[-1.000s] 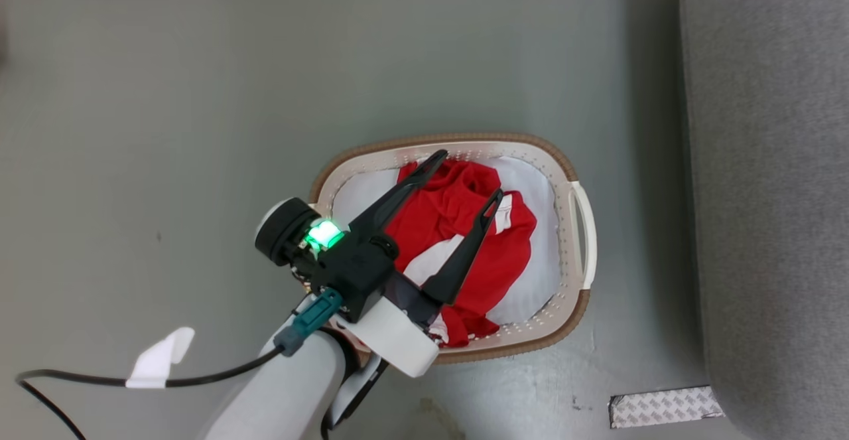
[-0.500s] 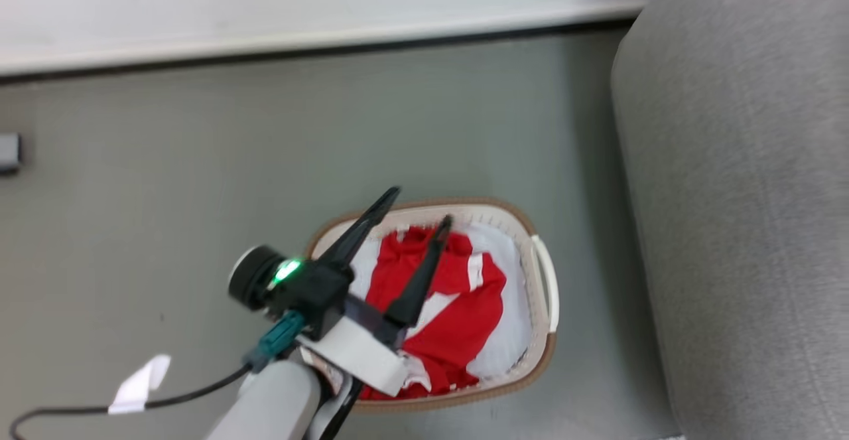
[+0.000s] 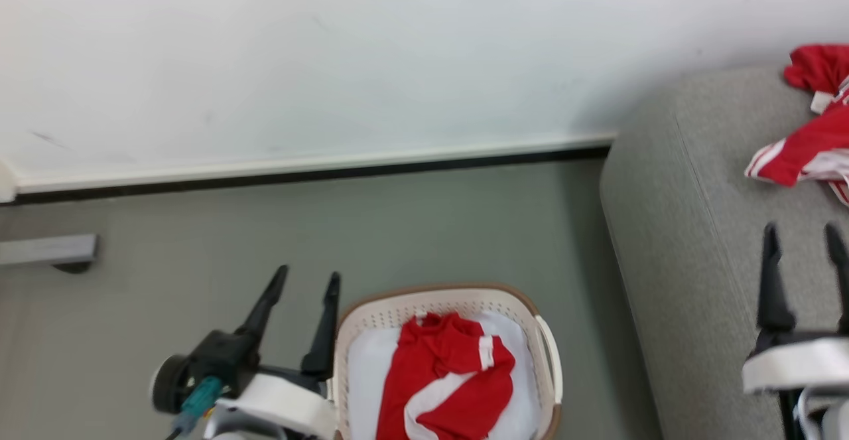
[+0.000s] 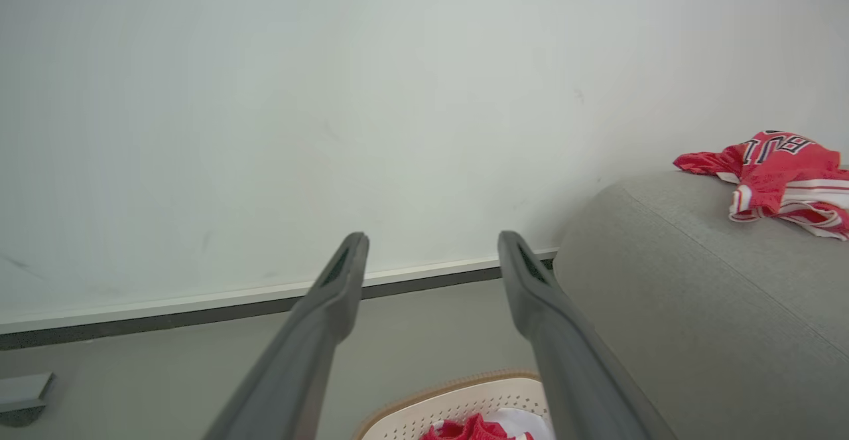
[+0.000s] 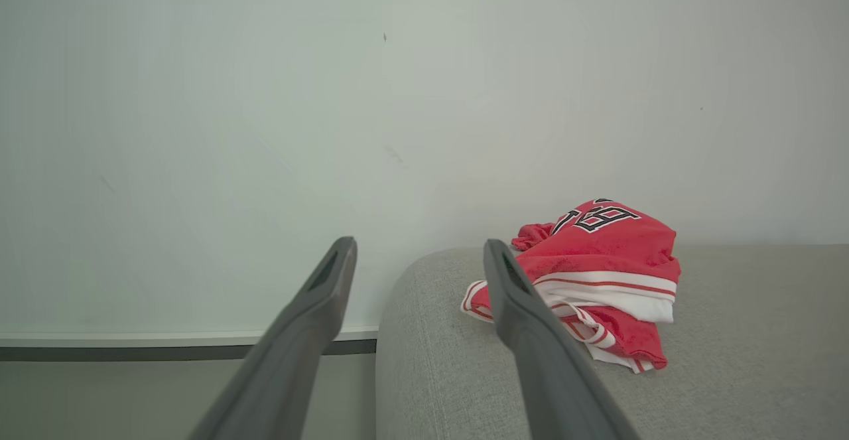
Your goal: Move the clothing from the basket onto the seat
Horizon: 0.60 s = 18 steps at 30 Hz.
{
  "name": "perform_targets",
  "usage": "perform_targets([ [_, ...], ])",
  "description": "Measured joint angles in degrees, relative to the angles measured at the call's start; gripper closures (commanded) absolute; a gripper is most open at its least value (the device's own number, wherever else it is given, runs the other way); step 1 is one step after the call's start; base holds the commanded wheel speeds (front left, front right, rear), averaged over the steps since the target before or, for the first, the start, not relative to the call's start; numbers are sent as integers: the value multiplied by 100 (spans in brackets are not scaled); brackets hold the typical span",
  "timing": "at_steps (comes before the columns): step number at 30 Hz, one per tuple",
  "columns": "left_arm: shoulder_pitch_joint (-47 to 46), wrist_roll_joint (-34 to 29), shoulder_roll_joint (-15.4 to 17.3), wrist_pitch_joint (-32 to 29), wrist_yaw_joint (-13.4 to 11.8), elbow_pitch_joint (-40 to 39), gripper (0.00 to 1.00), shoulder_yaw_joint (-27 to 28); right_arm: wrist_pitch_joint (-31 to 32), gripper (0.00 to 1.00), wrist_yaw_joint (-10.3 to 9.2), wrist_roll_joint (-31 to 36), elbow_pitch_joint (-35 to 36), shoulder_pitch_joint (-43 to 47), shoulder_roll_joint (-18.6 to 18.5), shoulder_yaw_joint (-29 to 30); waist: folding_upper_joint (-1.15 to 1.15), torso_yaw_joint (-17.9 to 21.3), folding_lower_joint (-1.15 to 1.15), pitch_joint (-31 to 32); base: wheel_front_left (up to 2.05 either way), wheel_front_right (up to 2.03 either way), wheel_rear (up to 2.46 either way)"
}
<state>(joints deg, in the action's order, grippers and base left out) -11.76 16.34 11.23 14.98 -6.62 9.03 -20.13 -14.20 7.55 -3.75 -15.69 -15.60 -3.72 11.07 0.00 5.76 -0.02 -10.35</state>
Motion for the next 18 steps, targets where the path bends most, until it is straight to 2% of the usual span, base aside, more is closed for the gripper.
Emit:
perform_targets([
  [4, 321, -43, -66, 15, -102, -108, 0, 466, -51, 0, 0, -66, 350, 584, 69, -301, 0, -158, 0, 287, 0, 0, 0],
  [9, 901, -223, -181, 15, -147, -267, 0, 1068, -80, 0, 0, -116, 388, 1152, 78, -683, 0, -300, 0, 618, 0, 0, 0],
  [13, 1337, -383, -301, 15, -31, -250, 0, 1459, -83, 0, 0, -214, 387, 1435, 88, -956, 0, -381, 0, 871, 0, 0, 0],
  [18, 1624, -532, -445, 15, 241, -196, 0, 1680, -83, 0, 0, -356, 338, 1710, 90, -1078, 0, -489, 0, 1109, 0, 0, 0],
])
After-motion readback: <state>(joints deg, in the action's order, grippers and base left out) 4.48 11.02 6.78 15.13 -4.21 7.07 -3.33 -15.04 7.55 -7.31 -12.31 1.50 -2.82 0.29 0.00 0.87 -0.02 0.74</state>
